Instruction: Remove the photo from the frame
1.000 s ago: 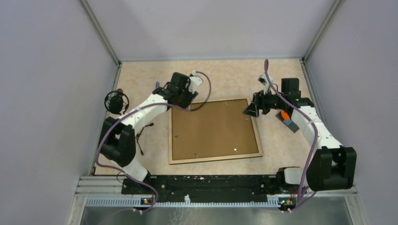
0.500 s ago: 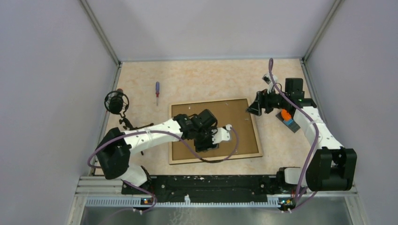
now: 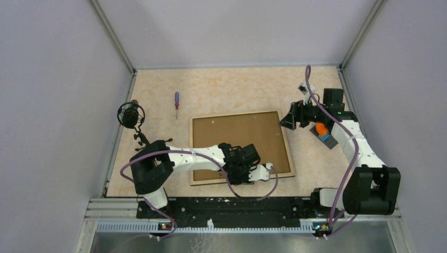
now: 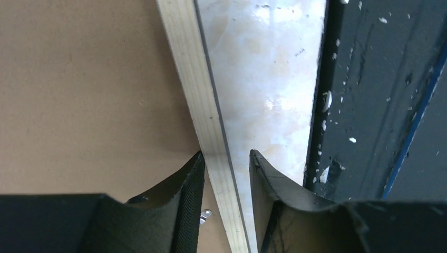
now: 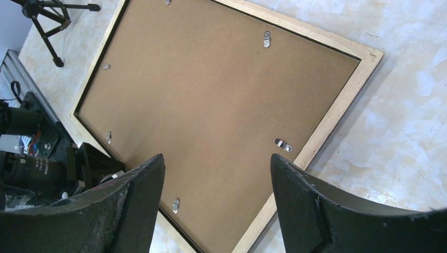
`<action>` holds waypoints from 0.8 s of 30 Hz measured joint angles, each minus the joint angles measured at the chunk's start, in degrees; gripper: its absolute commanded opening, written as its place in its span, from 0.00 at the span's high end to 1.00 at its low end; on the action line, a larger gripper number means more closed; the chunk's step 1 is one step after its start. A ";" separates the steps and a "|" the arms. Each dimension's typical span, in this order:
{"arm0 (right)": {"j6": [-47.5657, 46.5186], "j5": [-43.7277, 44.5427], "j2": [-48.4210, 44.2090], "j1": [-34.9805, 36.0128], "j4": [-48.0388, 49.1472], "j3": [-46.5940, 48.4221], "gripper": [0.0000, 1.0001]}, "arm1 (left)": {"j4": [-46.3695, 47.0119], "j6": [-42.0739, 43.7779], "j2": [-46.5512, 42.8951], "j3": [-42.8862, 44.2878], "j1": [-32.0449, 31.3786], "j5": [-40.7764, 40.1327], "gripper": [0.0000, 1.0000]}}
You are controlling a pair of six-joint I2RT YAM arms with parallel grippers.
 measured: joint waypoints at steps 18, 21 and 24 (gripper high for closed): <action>2.56 0.85 -0.07 -2.19 1.68 -0.63 0.22 | -1.88 -5.03 8.90 10.49 3.61 -4.70 1.00; 4.76 1.38 -0.07 -4.20 2.62 -0.74 0.18 | 0.24 -3.78 10.56 12.85 6.73 -4.17 1.00; 7.74 1.84 0.07 -6.08 3.15 -0.74 0.16 | 1.31 -2.86 11.78 14.56 9.05 -4.13 1.00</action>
